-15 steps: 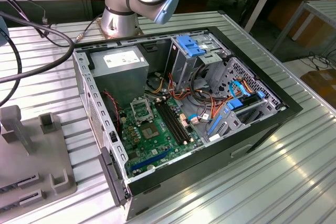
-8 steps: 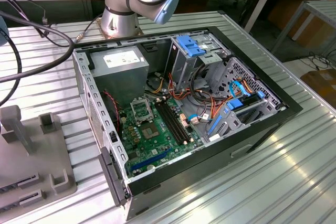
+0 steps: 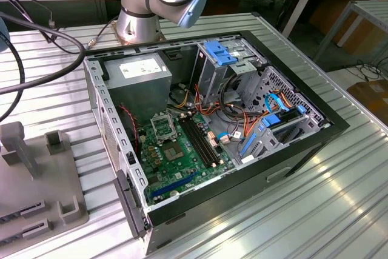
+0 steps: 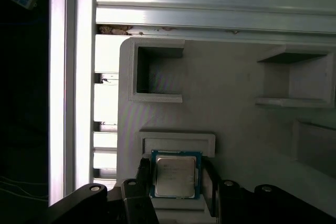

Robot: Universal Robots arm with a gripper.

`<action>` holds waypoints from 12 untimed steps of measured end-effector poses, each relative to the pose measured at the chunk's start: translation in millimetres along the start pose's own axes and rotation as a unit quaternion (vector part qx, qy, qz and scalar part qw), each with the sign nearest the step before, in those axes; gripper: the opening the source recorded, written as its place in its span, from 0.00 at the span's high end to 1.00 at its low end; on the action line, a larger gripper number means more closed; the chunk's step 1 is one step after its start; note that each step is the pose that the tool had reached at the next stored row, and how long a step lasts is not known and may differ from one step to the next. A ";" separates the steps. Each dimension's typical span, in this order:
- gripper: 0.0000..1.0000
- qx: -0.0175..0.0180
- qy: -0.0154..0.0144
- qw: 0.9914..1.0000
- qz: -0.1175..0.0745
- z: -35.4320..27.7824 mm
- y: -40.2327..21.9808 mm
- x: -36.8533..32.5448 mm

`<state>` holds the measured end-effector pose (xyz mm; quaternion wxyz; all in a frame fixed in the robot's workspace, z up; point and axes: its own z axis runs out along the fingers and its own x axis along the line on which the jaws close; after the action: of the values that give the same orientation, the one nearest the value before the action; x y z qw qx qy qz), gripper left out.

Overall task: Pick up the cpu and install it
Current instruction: 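Pick up the cpu and move it towards the insertion slot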

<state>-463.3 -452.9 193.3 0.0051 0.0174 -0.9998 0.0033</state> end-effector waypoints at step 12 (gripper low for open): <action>0.49 0.000 0.000 1.000 0.000 0.6 0.0 0.1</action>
<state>-463.4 -453.0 192.8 0.0051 0.0174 -0.9998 0.0033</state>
